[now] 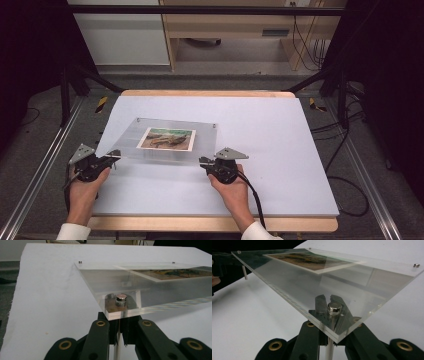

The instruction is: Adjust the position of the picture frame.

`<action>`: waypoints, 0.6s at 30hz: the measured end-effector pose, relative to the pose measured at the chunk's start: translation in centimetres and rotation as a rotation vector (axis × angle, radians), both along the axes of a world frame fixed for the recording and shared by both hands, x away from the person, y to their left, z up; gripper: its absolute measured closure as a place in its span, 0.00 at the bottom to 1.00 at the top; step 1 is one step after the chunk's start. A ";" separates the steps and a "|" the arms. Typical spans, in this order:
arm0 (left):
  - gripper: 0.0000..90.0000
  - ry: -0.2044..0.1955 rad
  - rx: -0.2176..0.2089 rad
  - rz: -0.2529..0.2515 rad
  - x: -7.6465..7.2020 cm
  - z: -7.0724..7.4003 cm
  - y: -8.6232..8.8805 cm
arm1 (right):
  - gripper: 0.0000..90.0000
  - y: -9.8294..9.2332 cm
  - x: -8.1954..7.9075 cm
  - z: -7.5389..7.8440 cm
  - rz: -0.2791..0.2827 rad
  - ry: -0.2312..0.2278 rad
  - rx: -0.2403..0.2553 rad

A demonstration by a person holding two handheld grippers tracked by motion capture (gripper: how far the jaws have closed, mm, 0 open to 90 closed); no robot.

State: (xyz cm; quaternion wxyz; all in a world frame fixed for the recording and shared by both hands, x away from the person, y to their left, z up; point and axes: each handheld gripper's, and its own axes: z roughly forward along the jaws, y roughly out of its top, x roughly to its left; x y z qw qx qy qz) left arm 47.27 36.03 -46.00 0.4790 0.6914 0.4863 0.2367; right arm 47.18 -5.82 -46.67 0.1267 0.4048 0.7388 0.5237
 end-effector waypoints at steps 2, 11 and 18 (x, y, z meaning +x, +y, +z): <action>0.89 0.005 -0.024 0.005 0.3 -0.2 0.0 | 0.94 0.0 0.0 0.0 -0.003 0.004 -0.002; 0.93 0.022 -0.053 -0.014 0.6 0.0 -0.2 | 0.93 0.1 -0.2 0.3 -0.031 0.001 -0.030; 0.93 0.009 -0.081 0.007 -0.6 1.3 -1.2 | 0.93 -0.5 -0.2 1.6 -0.057 -0.033 -0.065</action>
